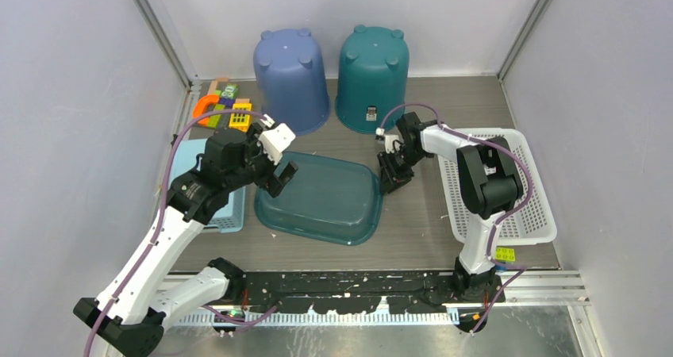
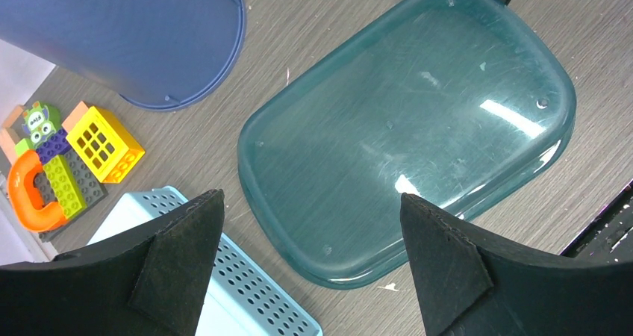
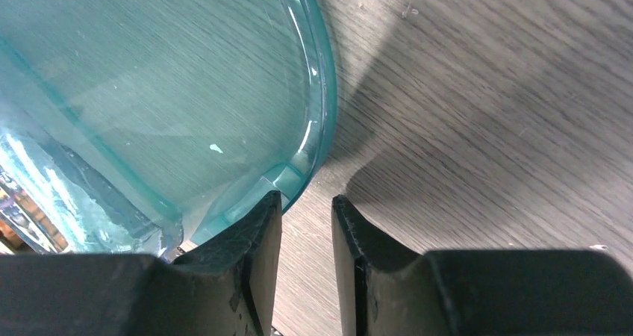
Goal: Turn the large container upside down
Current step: Move the container to the center of the board.
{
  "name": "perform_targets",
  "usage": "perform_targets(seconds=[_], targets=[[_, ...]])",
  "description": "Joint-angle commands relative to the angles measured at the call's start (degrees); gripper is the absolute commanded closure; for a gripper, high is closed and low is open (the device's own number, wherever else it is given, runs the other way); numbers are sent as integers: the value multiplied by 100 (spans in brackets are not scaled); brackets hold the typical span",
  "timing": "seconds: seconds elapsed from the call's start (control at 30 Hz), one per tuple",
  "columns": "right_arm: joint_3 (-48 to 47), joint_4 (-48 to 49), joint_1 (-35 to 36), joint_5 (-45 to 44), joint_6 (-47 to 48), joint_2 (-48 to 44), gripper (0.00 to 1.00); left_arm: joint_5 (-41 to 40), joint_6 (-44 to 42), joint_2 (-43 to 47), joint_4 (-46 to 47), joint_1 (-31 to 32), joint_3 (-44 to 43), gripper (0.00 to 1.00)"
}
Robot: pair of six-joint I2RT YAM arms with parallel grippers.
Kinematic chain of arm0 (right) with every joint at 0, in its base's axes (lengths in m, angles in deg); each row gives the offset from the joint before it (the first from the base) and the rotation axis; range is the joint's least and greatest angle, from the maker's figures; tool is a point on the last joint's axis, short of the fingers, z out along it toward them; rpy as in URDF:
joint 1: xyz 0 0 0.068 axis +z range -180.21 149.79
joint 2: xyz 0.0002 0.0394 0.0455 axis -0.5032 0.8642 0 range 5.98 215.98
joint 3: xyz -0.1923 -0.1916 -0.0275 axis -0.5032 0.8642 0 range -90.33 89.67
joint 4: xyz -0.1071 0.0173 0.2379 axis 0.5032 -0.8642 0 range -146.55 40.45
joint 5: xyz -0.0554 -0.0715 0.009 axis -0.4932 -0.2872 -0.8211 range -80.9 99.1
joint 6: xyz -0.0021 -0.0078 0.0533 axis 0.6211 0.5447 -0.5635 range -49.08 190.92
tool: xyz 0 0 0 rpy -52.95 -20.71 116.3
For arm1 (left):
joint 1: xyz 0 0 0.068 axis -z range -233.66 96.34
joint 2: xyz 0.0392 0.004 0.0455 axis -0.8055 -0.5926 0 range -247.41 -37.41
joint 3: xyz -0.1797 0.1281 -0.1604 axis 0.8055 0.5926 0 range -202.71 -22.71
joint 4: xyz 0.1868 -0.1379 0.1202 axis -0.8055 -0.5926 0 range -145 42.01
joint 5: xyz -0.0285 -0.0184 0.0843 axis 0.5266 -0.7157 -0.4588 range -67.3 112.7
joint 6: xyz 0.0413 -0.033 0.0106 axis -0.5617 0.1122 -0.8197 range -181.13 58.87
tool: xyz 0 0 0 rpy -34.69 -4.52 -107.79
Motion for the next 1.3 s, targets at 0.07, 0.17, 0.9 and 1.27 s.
perform_targets(seconds=[0.07, 0.17, 0.9, 1.27], targets=[[-152, 110, 4, -197, -119, 82, 66, 102, -59, 32, 248, -57, 53, 11], [-280, 73, 4, -362, -126, 109, 67, 105, -59, 33, 267, -65, 68, 11], [-1370, -473, -168, -788, 384, 102, 63, 52, -72, 168, 208, -76, 151, 11], [-1394, -1699, -171, -1063, 1066, -1845, 50, 67, -83, 199, 217, -76, 158, 11]])
